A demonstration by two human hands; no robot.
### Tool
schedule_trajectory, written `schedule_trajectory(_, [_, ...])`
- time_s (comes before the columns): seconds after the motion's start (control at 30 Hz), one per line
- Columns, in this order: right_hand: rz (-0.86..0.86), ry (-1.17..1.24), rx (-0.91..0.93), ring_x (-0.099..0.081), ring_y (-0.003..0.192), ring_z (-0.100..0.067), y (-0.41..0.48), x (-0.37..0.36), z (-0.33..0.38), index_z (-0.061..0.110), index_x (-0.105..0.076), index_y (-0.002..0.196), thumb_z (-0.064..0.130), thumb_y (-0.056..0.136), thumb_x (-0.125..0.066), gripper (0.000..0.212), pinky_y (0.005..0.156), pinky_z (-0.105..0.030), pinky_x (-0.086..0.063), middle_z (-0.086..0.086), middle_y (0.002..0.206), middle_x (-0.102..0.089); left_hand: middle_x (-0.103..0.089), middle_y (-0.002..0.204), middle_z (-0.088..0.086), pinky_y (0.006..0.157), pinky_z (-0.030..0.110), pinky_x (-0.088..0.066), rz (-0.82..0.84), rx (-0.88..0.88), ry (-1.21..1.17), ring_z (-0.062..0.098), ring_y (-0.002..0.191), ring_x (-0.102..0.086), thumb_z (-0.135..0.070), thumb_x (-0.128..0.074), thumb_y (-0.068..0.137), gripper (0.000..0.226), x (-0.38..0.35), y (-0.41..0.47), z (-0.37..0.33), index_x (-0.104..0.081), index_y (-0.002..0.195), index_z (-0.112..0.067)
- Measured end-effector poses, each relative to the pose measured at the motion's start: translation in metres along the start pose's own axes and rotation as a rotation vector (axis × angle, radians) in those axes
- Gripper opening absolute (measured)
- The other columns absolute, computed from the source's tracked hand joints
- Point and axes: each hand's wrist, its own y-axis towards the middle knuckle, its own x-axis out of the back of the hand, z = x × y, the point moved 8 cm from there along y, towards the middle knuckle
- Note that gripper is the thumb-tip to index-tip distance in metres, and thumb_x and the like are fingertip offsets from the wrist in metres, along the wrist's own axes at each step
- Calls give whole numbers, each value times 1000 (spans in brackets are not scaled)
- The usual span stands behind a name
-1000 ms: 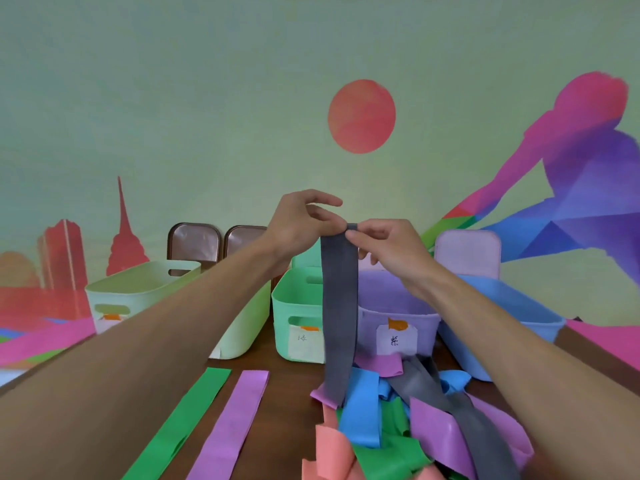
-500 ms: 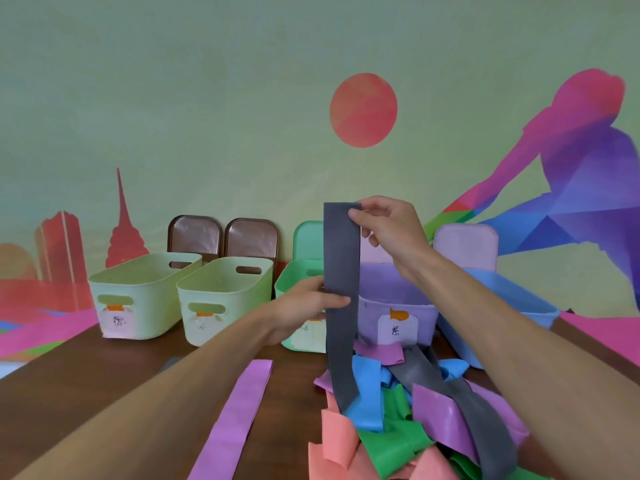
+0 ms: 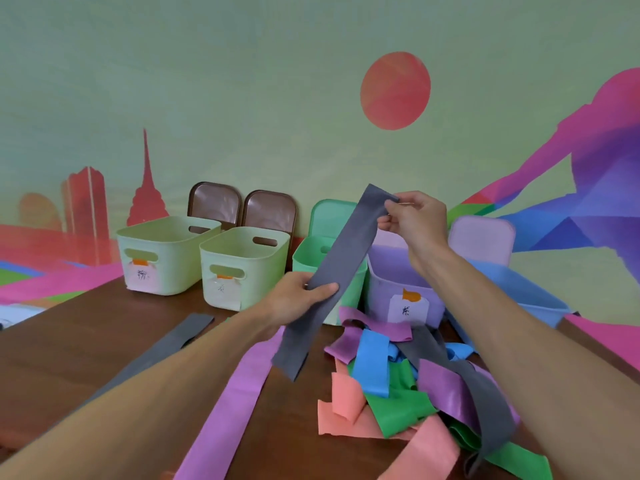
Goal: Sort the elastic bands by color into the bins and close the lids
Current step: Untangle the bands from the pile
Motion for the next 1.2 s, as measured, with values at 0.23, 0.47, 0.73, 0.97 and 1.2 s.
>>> schedule_trajectory(0.23, [65, -95, -43, -60, 43, -10, -8, -31, -27, 5, -64, 89, -1, 85, -64, 8, 67, -33, -58, -6, 64, -63, -54, 75, 3, 64, 30, -31, -77, 62, 261, 14, 70, -49, -36, -47, 96, 29, 56, -27, 16, -57, 83, -12])
schedule_trajectory(0.47, [150, -362, 81, -54, 44, 4, -31, -89, -44, 11, -70, 91, 11, 80, -74, 12, 51, -7, -42, -3, 77, -65, -47, 72, 0, 61, 27, -31, -45, 109, 383, 12, 65, -43, -22, -51, 94, 21, 114, -62, 45, -49, 73, -17])
schedule_trajectory(0.73, [344, -503, 158, -63, 75, -10, -69, -186, -84, 11, -76, 90, 20, 74, -80, 19, 74, -26, -51, -3, 82, -71, -63, 65, -6, 58, 20, -39, -111, 218, 309, 6, 58, -54, -40, -62, 88, 27, 187, -107, 109, -62, 73, -17])
schedule_trajectory(0.97, [505, -605, 97, -67, 87, -16, -100, -263, -139, 15, -77, 90, 25, 74, -80, 18, 78, -33, -54, 0, 88, -73, -69, 84, 2, 62, 20, -47, -223, 350, 263, 11, 71, -61, -20, -56, 94, 17, 218, -131, 158, -69, 89, -11])
schedule_trajectory(1.2, [543, -713, 41, -64, 99, -24, -106, -295, -179, 17, -75, 98, 27, 79, -76, 21, 87, -35, -52, -4, 102, -72, -69, 85, 8, 50, 15, -49, -195, 469, 27, 10, 63, -62, -15, -66, 87, 18, 220, -142, 184, -69, 100, -3])
